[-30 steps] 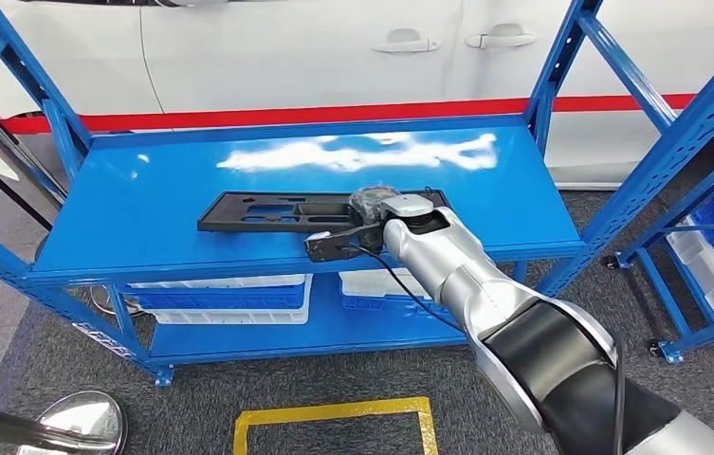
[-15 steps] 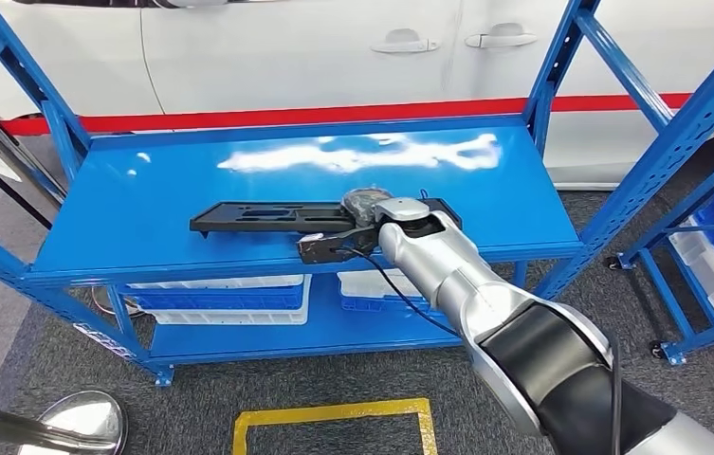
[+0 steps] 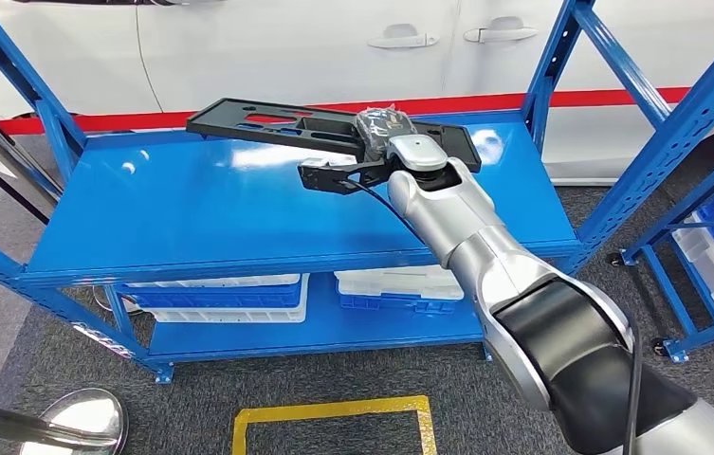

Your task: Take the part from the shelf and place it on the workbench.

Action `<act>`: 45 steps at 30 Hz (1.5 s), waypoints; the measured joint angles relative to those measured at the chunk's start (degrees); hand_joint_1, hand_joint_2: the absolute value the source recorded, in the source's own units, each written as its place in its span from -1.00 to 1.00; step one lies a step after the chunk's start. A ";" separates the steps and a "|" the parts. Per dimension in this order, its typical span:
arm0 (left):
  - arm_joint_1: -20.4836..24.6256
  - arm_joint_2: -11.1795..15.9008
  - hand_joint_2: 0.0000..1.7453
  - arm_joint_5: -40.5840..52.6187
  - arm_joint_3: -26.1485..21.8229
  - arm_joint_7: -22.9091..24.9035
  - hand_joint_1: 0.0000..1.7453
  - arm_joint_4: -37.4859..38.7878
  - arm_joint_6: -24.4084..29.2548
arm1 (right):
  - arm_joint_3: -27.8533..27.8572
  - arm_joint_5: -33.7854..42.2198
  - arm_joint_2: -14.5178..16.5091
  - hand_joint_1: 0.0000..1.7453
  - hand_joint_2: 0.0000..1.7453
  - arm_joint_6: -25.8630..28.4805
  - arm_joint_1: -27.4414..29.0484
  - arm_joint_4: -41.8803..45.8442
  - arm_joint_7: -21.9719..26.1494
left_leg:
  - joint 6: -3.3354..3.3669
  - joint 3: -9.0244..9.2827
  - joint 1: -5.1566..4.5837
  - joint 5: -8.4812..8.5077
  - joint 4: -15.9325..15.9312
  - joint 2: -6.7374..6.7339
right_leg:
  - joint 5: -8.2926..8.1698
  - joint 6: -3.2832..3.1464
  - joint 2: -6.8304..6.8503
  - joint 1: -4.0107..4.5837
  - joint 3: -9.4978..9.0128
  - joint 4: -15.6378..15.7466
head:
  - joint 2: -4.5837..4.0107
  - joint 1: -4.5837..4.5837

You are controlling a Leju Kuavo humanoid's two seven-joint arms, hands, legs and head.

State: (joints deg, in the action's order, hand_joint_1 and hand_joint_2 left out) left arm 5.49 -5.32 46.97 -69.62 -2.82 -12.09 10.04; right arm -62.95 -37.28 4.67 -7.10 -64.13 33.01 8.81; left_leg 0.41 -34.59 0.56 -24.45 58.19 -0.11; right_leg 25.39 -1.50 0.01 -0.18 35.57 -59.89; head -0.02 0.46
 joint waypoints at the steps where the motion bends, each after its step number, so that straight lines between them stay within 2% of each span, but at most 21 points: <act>1: 0.01 -0.01 -1.00 0.00 -0.07 0.00 -1.00 0.00 -0.01 | 0.35 -0.13 -0.08 1.00 1.00 0.02 0.00 0.29 0.00 | -0.04 -0.01 0.00 -0.01 0.00 0.00 | 0.00 0.00 0.00 -0.01 0.00 0.01 | 0.00 0.00; 8: -0.01 -0.03 -1.00 -0.16 -0.38 0.19 -1.00 0.00 0.35 | 2.92 -0.85 -0.48 1.00 1.00 -0.19 -1.25 2.52 -0.75 | -0.21 -0.21 -0.09 0.00 0.08 0.01 | -0.03 0.05 0.02 -0.11 0.10 0.05 | 0.00 0.00; 14: -0.18 -0.16 -1.00 -0.15 -0.95 0.57 -1.00 0.00 0.86 | 7.80 -0.88 -2.54 1.00 1.00 -5.36 -8.59 10.30 -4.15 | -0.25 -0.50 -0.16 0.03 0.21 0.05 | -0.07 0.12 0.08 -0.18 0.30 0.06 | 0.00 0.00; 17: -0.18 -0.29 -1.00 -0.07 -1.19 0.60 -1.00 0.00 0.86 | 11.04 -1.19 -3.85 1.00 1.00 -6.29 -11.10 14.93 -5.12 | -0.25 -0.54 -0.19 0.01 0.25 0.05 | -0.07 0.12 0.09 -0.20 0.31 0.08 | 0.00 0.00; 21: -0.17 -0.46 1.00 0.17 -1.24 0.55 -1.00 0.00 0.87 | 15.03 -2.13 -5.88 1.00 1.00 -6.30 -12.96 21.03 -5.95 | -0.25 -0.55 -0.22 -0.02 0.28 0.06 | -0.08 0.13 0.10 -0.24 0.31 0.11 | 0.00 0.00; 27: -0.19 -0.64 1.00 0.45 -1.26 -0.86 -1.00 0.00 1.06 | 20.45 -3.31 -9.99 1.00 1.00 -8.14 -14.90 30.55 -6.95 | -0.22 -0.56 -0.26 -0.05 0.30 0.05 | -0.10 0.17 0.13 -0.29 0.31 0.12 | 0.00 0.00; 31: -0.17 -0.66 1.00 0.48 -1.26 -2.00 -1.00 0.00 0.92 | 21.62 -6.34 -12.24 1.00 1.00 -10.47 -16.80 35.23 -6.57 | -0.19 -0.54 -0.30 -0.07 0.30 -0.01 | -0.11 0.18 0.06 -0.33 0.33 0.10 | 0.00 0.00; 37: 0.00 -0.67 1.00 0.54 -1.25 -3.58 -1.00 0.00 0.53 | 21.50 -6.73 -13.20 1.00 1.00 -12.36 -18.37 39.47 -5.83 | -0.13 -0.45 -0.32 -0.11 0.27 -0.12 | -0.08 0.21 -0.03 -0.33 0.33 0.05 | 0.00 0.00; 45: 0.08 -0.68 1.00 0.40 -1.30 -3.45 -1.00 0.00 1.72 | 20.53 -6.63 -14.15 1.00 1.00 -10.41 -16.57 41.01 -4.90 | -0.12 -0.45 -0.33 -0.07 0.27 -0.11 | -0.08 0.23 0.00 -0.35 0.32 0.01 | 0.00 0.00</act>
State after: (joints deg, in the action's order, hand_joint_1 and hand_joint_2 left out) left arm 5.57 -6.00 47.37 -70.92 -6.28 -12.09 11.76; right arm -42.42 -43.91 -9.48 -17.51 -80.70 74.02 3.91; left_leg 0.29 -35.04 0.23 -24.51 58.45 -0.22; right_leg 25.32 -1.27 0.01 -0.53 35.90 -59.88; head -0.02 0.46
